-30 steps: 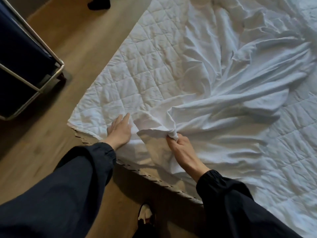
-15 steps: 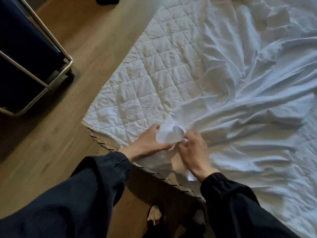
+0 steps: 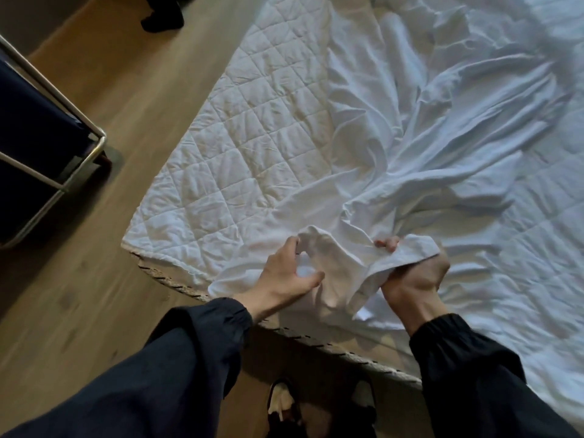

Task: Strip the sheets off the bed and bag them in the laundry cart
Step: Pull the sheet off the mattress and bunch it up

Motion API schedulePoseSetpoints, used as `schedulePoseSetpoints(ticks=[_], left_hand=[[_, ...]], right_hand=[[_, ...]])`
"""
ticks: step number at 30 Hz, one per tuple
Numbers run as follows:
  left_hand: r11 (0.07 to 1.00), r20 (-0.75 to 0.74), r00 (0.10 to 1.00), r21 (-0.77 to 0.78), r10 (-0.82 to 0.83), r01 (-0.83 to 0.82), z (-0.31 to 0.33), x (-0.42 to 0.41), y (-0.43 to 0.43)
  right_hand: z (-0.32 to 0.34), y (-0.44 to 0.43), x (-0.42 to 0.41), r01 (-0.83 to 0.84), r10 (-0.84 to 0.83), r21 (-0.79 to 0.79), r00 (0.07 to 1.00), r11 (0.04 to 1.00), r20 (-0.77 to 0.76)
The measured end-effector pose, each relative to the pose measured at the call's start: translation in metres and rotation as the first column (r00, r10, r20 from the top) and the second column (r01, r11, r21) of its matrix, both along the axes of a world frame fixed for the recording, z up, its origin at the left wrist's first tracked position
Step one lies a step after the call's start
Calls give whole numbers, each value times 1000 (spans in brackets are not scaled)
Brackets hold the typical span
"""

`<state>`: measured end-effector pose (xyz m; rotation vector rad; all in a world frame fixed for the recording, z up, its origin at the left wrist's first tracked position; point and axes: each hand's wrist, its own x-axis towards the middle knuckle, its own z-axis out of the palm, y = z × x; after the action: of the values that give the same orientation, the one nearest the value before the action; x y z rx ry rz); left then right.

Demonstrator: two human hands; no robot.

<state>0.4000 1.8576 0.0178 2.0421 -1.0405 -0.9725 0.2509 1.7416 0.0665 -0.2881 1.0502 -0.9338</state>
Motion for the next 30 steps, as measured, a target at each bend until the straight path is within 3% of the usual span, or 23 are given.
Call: schedulePoseSetpoints(ticks=[3,7,12,15,17,19,21,23,25,27,30], left_hand=[[963,-380,896,-48,229,-267,17,-18,-14],[940,-607,761,-66,229,-335,37,-25,-22],[941,-489,860,-203,142,-271,61,-33,-28],[916,-219,937,-239,273,-323,69,-39,-34],[860,-85,895,-250,438,-445,75,-40,-39],[750,-60,791,-284,609,-598,83,-33,-43],[690,-82,752,-345,654,-637,90,-26,-43],[743,-139,839,-405,526,-533,101,-32,-39],[830,-200,935,-433,293,-352,107,-47,-30],[893,-263,960,-404,94,-198,107,-62,-22],[938,-178,984,-341,5,-66,100,-68,-18]], right_hand=[[-1,5,-10,-283,254,-137,947,949,-196],[3,12,-12,-527,374,-260,803,809,-463],[21,19,-3,-595,389,-404,783,695,-485],[24,25,2,-566,234,-399,742,721,-629],[23,30,1,-410,48,-408,750,816,-659],[29,34,-5,-231,-118,-442,766,867,-632],[36,36,-10,-170,-158,-465,796,869,-585],[41,38,-9,-234,-96,-491,825,839,-557],[48,40,-1,-300,-33,-503,834,810,-551],[54,42,9,-288,3,-477,858,830,-513],[60,39,13,-214,49,-396,920,893,-388]])
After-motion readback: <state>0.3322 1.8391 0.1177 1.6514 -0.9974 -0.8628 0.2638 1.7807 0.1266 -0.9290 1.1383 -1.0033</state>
